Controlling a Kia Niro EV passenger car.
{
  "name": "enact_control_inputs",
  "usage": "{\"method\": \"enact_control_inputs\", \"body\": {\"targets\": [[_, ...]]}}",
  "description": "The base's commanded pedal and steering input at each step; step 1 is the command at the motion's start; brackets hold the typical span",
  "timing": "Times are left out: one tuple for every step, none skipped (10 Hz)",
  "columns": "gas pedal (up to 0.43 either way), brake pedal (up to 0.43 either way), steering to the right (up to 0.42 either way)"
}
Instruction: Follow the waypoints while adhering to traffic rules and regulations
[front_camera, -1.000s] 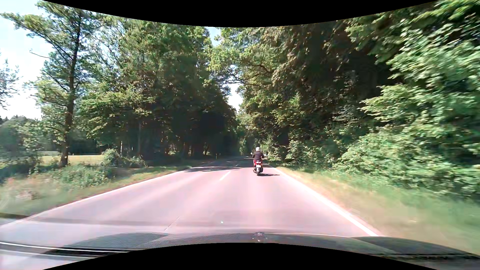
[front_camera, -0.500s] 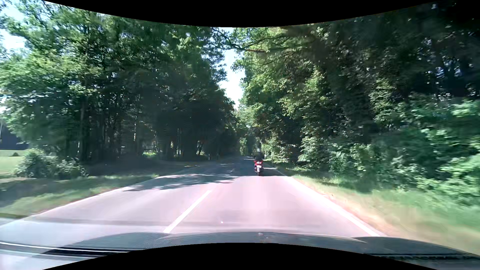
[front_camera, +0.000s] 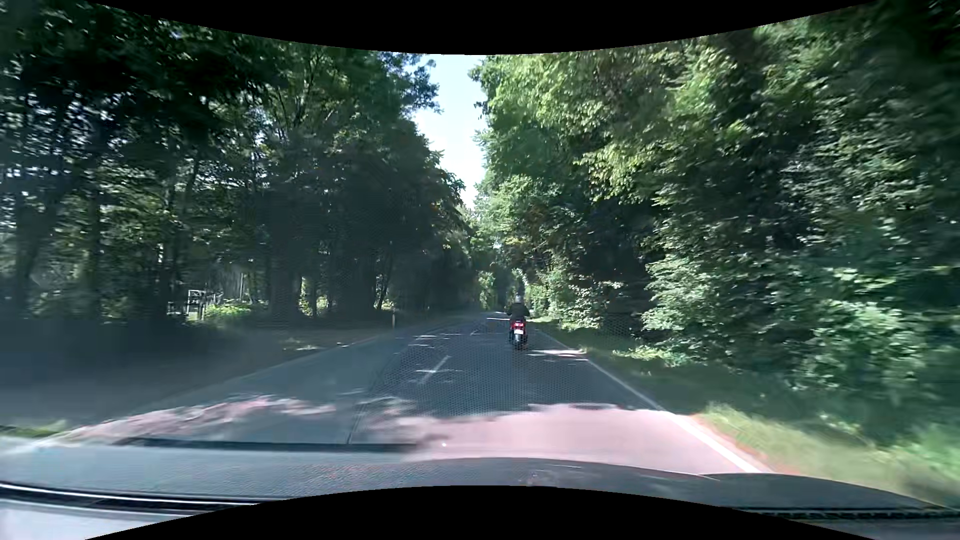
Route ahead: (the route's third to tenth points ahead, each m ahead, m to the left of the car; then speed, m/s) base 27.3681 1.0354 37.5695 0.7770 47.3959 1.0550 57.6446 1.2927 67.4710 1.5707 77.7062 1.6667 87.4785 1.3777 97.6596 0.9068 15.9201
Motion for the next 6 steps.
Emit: {"method": "enact_control_inputs", "body": {"targets": [[0.268, 0.006, -0.001], [0.268, 0.006, -0.001], [0.268, 0.006, -0.001], [0.268, 0.006, -0.001], [0.268, 0.006, -0.001], [0.268, 0.006, -0.001]]}}
